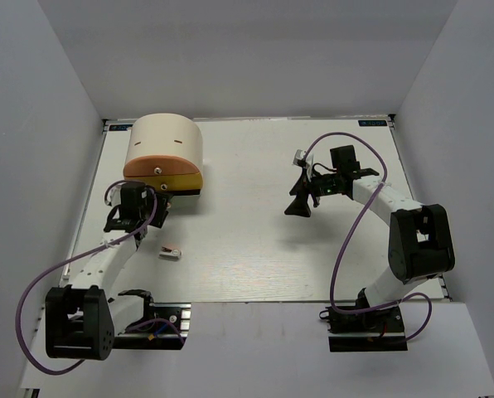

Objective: Sort the stationery into containers
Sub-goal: Open the drawer

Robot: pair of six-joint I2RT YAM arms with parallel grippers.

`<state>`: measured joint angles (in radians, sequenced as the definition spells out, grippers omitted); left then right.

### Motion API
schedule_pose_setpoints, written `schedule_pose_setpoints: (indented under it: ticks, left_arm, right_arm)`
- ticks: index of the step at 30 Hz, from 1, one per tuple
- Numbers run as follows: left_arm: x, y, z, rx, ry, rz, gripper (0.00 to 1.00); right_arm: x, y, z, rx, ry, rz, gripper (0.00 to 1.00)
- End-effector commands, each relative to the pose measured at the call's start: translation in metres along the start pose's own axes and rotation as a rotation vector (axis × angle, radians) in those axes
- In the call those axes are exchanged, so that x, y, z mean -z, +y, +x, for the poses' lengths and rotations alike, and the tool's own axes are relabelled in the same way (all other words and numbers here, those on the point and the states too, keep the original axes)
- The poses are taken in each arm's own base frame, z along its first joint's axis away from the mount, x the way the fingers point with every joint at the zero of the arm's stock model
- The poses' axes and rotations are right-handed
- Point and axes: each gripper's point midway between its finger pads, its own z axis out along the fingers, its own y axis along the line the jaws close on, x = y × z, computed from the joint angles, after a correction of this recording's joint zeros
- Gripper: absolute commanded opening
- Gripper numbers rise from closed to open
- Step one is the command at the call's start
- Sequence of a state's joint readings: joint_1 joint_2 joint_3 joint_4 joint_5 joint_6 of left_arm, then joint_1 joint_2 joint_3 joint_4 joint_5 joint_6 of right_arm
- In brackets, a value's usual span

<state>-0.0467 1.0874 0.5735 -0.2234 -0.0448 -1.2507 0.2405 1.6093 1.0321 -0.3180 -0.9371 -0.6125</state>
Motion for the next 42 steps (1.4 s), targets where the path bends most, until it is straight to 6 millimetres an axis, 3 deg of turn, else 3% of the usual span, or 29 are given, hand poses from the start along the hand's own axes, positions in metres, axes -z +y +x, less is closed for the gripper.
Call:
schedule_pose_setpoints:
  ticks: [1, 11, 22, 27, 42]
  left_arm:
    - [-0.002, -0.013, -0.009, 0.021, -0.027, 0.021, 0.67]
    - [-0.011, -0.015, -0.011, 0.053, -0.035, 0.02, 0.67]
    - [-0.022, 0.006, -0.001, 0.047, 0.01, -0.096, 0.67]
    - [-0.016, 0.005, 0.0, 0.035, 0.018, -0.088, 0.62]
    - [-0.001, 0.024, 0.005, -0.029, 0.063, -0.209, 0.62]
  right_arm:
    - [0.002, 0.001, 0.0, 0.017, -0.001, 0.003, 0.9]
    - [0.0, 0.002, 0.004, 0.013, 0.005, -0.004, 0.9]
    - [0.0, 0.003, 0.006, 0.011, 0.006, -0.004, 0.9]
    - [0.001, 0.002, 0.007, 0.008, 0.01, 0.0, 0.9]
    - [0.0, 0.003, 0.006, 0.006, 0.002, -0.006, 0.9]
